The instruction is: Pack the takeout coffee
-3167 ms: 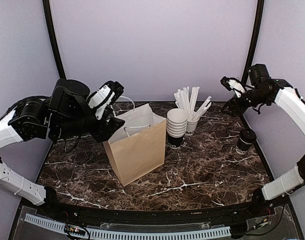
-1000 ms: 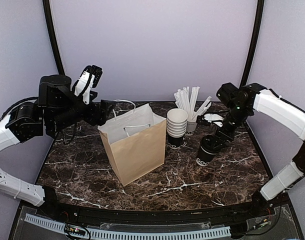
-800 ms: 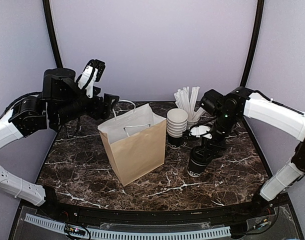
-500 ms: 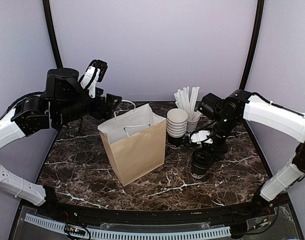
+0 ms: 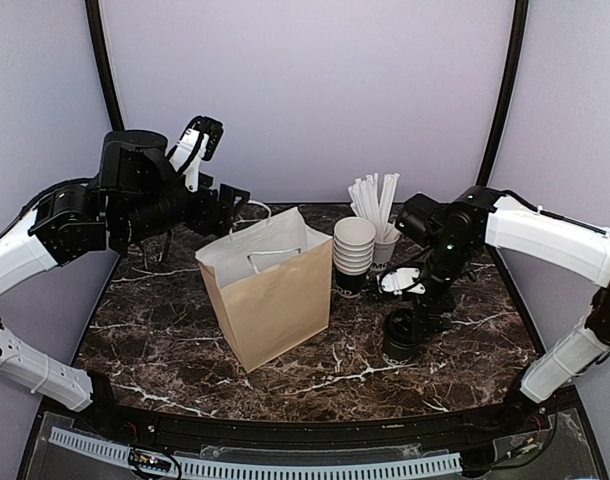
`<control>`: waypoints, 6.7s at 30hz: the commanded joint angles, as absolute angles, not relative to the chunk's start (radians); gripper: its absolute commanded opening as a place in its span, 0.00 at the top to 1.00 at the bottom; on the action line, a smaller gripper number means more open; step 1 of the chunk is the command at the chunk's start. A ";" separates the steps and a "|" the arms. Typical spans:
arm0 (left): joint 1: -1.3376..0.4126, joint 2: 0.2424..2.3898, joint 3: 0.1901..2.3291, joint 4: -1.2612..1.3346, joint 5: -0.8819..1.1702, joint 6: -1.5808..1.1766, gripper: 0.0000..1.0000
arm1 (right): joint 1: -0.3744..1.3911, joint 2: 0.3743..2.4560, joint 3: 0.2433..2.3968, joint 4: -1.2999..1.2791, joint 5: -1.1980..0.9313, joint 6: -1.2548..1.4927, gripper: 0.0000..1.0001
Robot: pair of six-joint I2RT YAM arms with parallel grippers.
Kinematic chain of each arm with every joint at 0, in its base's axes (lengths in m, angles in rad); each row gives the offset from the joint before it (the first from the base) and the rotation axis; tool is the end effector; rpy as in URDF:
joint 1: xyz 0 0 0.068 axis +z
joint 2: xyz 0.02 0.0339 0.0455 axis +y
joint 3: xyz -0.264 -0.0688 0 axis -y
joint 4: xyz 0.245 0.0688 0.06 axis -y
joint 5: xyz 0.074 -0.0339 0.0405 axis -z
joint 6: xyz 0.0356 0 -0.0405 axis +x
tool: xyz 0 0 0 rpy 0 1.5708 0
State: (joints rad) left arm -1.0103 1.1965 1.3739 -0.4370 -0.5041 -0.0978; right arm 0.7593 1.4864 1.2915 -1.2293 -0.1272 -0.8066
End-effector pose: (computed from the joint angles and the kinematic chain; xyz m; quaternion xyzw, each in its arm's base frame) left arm 0.1505 -0.2074 0.4345 0.2017 0.7561 -0.1425 0.6061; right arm 0.1896 0.1862 0.2798 -0.7054 0.7022 0.0616 0.0746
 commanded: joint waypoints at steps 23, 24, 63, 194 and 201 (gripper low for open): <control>-1.002 1.183 1.401 -0.463 -0.497 -0.126 0.22 | 0.791 1.508 1.282 -1.160 -0.062 -0.431 0.03; -1.002 1.186 1.403 -0.468 -0.498 -0.124 0.22 | 0.791 1.507 1.280 -1.160 -0.060 -0.433 0.03; -0.892 1.243 1.496 -0.607 -0.318 -0.143 0.20 | 0.838 1.488 1.323 -1.198 0.017 -0.603 0.46; -0.604 1.992 1.432 -0.145 0.552 -0.094 0.28 | 1.224 1.576 1.385 -0.644 0.474 -1.072 1.00; -0.604 2.004 1.421 -0.128 0.583 -0.087 0.28 | 1.189 1.625 1.401 -0.635 0.429 -1.080 1.00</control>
